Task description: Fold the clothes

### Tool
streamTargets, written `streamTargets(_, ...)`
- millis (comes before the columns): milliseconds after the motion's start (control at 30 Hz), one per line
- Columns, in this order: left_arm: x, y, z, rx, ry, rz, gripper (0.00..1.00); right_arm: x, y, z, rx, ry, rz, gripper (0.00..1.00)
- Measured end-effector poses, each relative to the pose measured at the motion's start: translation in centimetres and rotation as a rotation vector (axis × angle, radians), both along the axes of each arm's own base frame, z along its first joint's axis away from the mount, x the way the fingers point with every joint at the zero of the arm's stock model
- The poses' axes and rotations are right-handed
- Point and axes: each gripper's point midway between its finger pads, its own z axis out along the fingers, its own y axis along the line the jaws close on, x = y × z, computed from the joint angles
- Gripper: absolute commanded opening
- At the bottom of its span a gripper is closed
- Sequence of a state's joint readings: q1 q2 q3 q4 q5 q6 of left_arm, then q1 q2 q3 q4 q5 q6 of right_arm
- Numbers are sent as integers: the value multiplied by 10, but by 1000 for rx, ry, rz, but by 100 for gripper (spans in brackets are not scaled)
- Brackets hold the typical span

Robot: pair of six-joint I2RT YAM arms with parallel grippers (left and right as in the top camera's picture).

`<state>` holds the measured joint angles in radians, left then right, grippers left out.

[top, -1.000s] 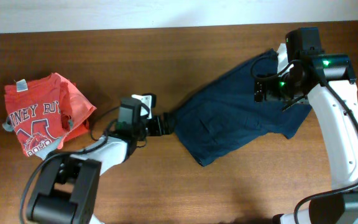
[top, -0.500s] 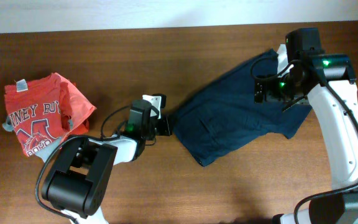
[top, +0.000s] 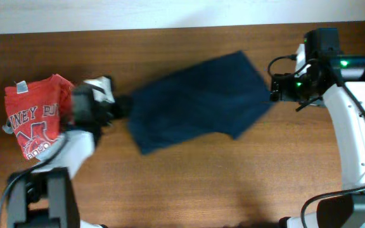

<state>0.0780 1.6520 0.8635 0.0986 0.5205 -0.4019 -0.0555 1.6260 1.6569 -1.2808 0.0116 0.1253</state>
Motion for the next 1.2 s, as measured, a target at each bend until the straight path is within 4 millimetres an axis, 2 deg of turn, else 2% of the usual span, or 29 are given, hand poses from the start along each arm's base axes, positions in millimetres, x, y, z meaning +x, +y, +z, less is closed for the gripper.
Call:
streamTargets(33, 6, 14, 11, 3, -13, 31, 99, 0, -3, 0, 0, -2, -11, 99)
streamTargets(100, 12, 29, 26, 4, -14, 55, 99, 0, -6, 0, 0, -2, -19, 100)
streamTargets(200, 6, 22, 32, -18, 33, 15, 99, 0, -6, 0, 1, -4, -16, 100)
streamTargets(367, -36, -4, 0, -42, 261, -61, 99, 15, 6, 4, 46, -66, 66, 100)
streamTargets(500, -66, -11, -22, 15, 407, -75, 99, 35, 19, -1, 98, -120, 161, 99)
streamTargets(600, -73, -13, -29, 87, 429, -98, 99, 48, 25, -19, 131, -110, 192, 99)
streamTargets(667, -75, -15, -32, 137, 426, -114, 99, 61, 31, -39, 167, -91, 213, 99)
streamTargets(700, -75, -16, -34, 164, 424, -118, 99, 68, 35, -52, 194, -79, 228, 100)
streamTargets(833, -75, -16, -39, 260, 415, -125, 99, 82, 52, -101, 301, -13, 282, 88)
streamTargets(1000, -75, -15, -41, 329, 410, -125, 99, 86, 64, -160, 397, 83, 292, 87)
streamTargets(1067, -75, -14, -42, 344, 409, -124, 99, 88, 67, -177, 420, 99, 295, 87)
streamTargets(1200, -75, -13, -42, 355, 408, -122, 99, 93, 71, -190, 449, 95, 301, 87)
